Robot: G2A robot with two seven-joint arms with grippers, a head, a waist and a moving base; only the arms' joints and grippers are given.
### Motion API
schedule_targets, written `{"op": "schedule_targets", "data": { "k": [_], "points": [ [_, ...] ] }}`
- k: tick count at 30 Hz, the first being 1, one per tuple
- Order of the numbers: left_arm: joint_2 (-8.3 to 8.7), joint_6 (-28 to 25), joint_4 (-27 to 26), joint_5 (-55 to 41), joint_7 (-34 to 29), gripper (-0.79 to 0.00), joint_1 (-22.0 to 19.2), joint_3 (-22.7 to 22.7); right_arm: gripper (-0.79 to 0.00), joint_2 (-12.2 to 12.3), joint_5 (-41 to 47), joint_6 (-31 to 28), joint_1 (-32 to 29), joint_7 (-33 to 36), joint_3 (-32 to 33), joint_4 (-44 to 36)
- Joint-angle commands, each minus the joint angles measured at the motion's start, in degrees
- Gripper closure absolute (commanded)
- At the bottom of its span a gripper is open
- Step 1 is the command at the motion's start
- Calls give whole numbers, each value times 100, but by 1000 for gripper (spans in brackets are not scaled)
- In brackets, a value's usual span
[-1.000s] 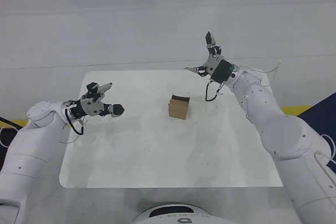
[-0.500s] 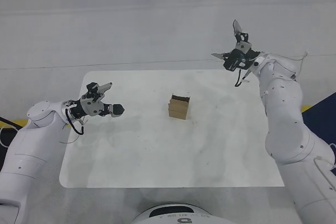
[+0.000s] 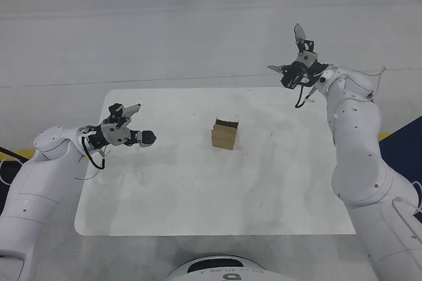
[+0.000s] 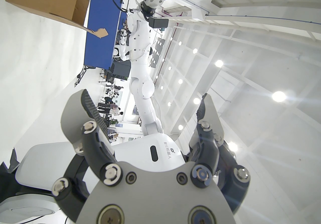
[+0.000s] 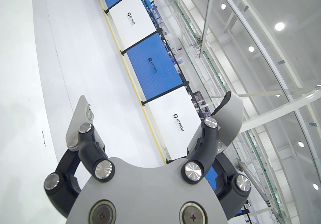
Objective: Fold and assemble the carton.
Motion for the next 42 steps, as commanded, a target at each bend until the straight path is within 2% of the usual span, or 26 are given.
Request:
{"op": "schedule_targets", "data": {
  "k": [1,5,7,9,13,19,21,24,25,27,42],
  "points": [
    [0,0,0,0,0,-785,0,0,-785,-63,-428,976,-113,323,-299,-386],
    [0,0,0,0,0,-785,0,0,-785,-255,-1307,2529,-619,1426,-1042,-1650],
    [0,0,0,0,0,-785,0,0,-785,-359,-1800,3154,-1147,2069,-1477,-2564],
    [0,0,0,0,0,-785,0,0,-785,-445,-2330,3274,-1667,2668,-1903,-3461],
    [0,0,0,0,0,-785,0,0,-785,-504,-3285,3449,-2509,3433,-2503,-4893],
    [0,0,0,0,0,-785,0,0,-785,-426,-5370,4131,-3421,4395,-3069,-6337],
    [0,0,0,0,0,-785,0,0,-785,-398,-6104,4164,-3602,4748,-3217,-6552],
    [0,0,0,0,0,-785,0,0,-785,-374,-7545,3602,-3870,5752,-3547,-6735],
    [0,0,0,0,0,-785,0,0,-785,-376,-7707,3466,-3923,5980,-3625,-6707],
    [0,0,0,0,0,-785,0,0,-785,-390,-7534,3382,-3976,6169,-3692,-6599],
    [0,0,0,0,0,-785,0,0,-785,-390,-7534,3382,-3976,6169,-3692,-6599]
  ]
}}
